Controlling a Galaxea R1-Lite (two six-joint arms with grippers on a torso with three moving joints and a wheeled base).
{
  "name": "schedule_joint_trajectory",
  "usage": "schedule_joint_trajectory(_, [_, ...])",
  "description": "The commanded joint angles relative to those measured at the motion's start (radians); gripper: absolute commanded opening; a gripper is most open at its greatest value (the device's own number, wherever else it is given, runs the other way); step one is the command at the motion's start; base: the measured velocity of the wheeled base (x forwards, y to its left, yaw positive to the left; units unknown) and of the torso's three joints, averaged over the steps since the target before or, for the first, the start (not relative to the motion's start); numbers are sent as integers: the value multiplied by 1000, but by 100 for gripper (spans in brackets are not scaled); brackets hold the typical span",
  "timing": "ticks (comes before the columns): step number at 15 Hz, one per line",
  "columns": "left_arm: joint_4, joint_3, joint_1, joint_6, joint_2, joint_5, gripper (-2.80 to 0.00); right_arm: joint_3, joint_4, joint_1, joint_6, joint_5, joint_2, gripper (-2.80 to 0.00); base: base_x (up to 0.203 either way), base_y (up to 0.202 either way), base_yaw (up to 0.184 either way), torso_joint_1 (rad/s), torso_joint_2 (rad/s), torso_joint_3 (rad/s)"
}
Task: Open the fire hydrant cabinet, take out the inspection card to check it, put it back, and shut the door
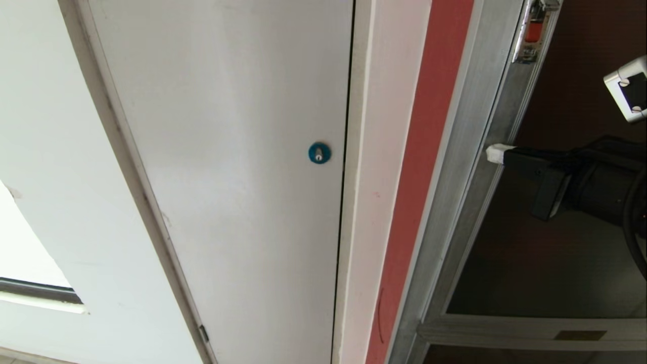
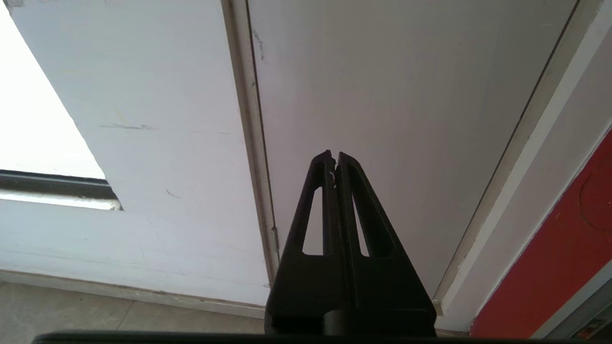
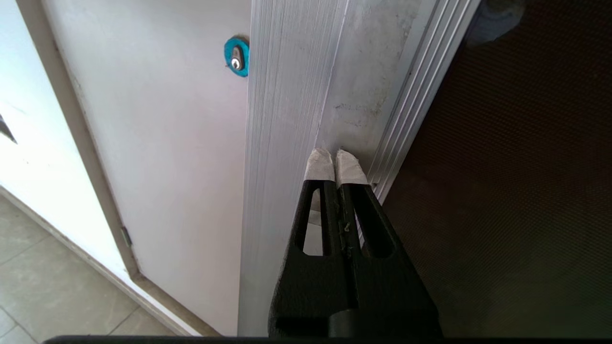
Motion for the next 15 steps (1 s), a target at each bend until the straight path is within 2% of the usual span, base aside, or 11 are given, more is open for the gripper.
schedule_joint_trajectory(1, [0, 6, 0, 0, 1, 0, -280, 11, -1, 2, 1, 1, -11, -280, 0, 0, 0, 0, 0, 0])
schedule_joint_trajectory(15, [0, 6, 0, 0, 1, 0, -280, 6, -1, 2, -2, -39, 6, -280, 0, 0, 0, 0, 0, 0])
